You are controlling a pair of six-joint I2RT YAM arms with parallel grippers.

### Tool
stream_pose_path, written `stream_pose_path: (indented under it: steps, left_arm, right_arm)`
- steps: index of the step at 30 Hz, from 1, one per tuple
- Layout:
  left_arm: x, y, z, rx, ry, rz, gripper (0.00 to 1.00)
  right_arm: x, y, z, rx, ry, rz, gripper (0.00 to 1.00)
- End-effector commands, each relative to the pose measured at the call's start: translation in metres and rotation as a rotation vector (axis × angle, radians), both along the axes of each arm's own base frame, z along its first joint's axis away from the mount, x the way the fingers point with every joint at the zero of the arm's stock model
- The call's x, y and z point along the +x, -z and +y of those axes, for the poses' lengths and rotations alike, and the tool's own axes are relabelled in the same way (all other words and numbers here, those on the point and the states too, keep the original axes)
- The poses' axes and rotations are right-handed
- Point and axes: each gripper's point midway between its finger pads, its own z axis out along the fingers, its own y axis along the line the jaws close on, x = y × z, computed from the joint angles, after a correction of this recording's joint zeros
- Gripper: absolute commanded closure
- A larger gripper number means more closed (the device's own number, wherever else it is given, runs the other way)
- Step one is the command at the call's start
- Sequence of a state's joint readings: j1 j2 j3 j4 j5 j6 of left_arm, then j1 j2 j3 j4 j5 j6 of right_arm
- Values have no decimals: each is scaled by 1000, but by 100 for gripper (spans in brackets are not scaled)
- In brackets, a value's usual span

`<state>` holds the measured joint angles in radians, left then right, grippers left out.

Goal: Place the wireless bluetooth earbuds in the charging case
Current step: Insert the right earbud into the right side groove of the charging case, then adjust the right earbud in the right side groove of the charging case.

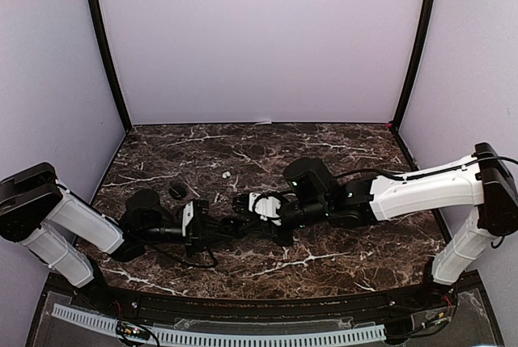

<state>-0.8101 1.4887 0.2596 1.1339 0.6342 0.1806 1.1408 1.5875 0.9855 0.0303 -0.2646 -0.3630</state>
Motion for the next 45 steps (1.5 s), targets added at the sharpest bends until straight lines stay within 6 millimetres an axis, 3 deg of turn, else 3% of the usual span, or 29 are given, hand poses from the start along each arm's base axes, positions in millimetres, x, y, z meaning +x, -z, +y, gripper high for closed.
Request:
stream_pose_path:
  steps: [1,9,17,19,26,33,38,45]
  left_arm:
    - [-2,-7,-3,-13,16,-31,88]
    - [-4,-8,-4,-13,24,-41,88]
    - [-3,-9,-4,-17,15,-37,88]
    - [-3,-9,-4,-18,14,-37,88]
    - [-2,-9,-4,-18,11,-36,88]
    - [-4,-9,-4,-19,18,-33,88]
    - [-4,-9,-4,-20,19,-31,88]
    - [-4,-10,-4,-21,20,-29,88]
  right_arm:
    - [2,-9,14,43,0,-15,100]
    - [2,-2,17,26,0,-5,100]
    - [-1,-4,10,35,3,0,86]
    - [-4,-18,5,71,1,-12,84]
    - [-10,-30,-12,117,15,-28,73]
    - [-4,-43,-20,173,60,-45,70]
    - [4,-43,-19,163,96,-42,75]
    - [-9,-31,-6,123,0,14,100]
